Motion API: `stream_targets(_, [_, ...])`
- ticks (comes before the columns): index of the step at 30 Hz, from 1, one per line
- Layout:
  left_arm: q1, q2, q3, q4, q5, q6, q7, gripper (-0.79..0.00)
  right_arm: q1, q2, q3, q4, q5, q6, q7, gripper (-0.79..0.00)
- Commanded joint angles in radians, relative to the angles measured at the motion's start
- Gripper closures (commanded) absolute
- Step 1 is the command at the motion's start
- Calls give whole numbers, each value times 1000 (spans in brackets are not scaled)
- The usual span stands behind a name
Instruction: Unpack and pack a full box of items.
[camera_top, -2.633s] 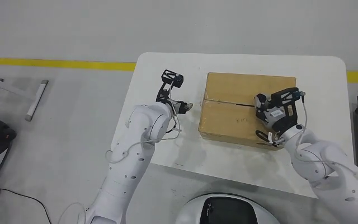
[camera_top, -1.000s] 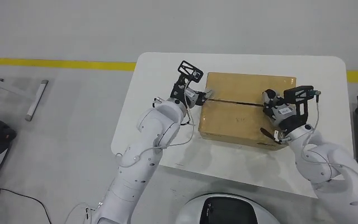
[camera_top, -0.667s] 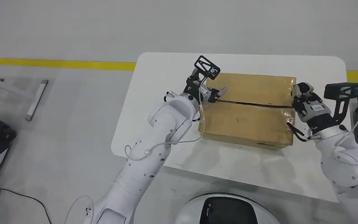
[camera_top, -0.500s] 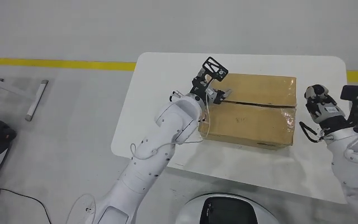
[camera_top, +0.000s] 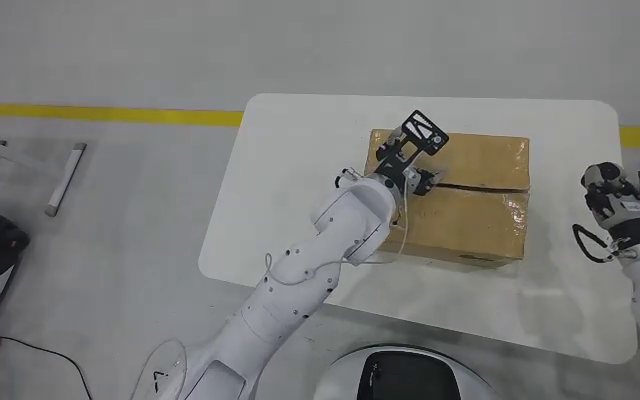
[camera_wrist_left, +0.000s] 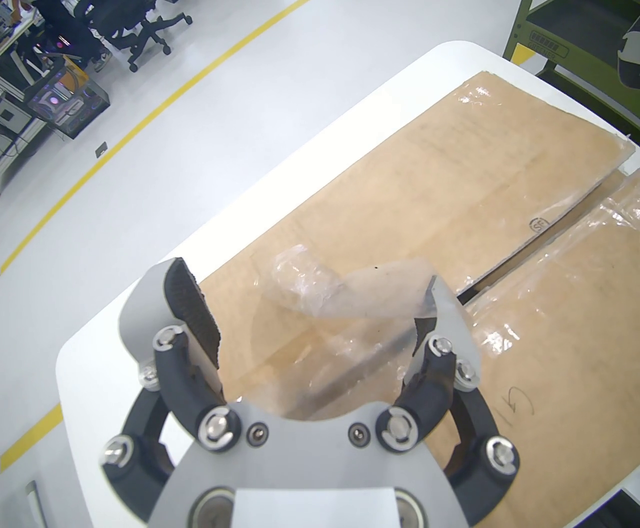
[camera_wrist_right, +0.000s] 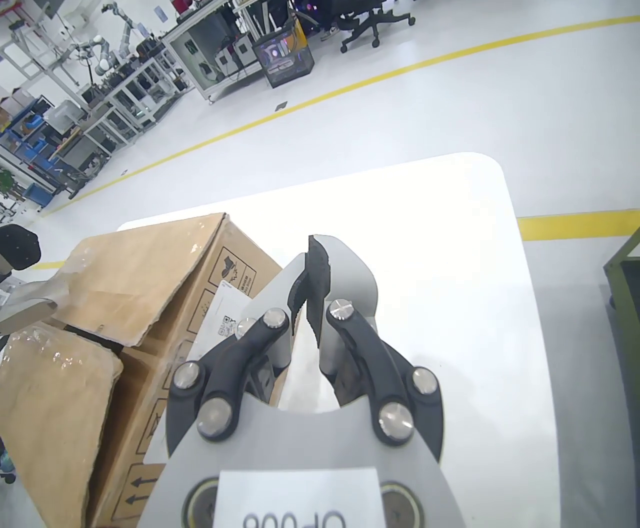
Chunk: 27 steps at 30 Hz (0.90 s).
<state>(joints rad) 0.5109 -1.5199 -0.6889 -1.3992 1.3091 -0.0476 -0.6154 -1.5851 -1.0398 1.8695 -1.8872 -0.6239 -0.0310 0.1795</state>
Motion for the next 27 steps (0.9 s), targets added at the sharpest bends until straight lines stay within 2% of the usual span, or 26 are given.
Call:
stream_targets(1, [-14, -15, 19, 18, -6, 15, 1, -785, -3, 0, 9, 15, 4, -18, -2, 0])
stream_targets(12, [-70, -104, 128, 123, -30, 79, 20, -785, -34, 0, 85, 83, 35, -139, 6, 0])
stream_targets(20, [-102, -168, 171, 178, -34, 138, 29, -785, -57, 0, 124, 94, 52, -224, 20, 0])
stream_targets(24, [-105, -186, 170, 183, -20, 158, 19, -785, -68, -2, 140, 85, 76, -262, 10, 0])
stream_targets(27, [-97, -187, 145, 167, 2, 179, -1, -785, -74, -3, 151, 71, 98, -287, -5, 0])
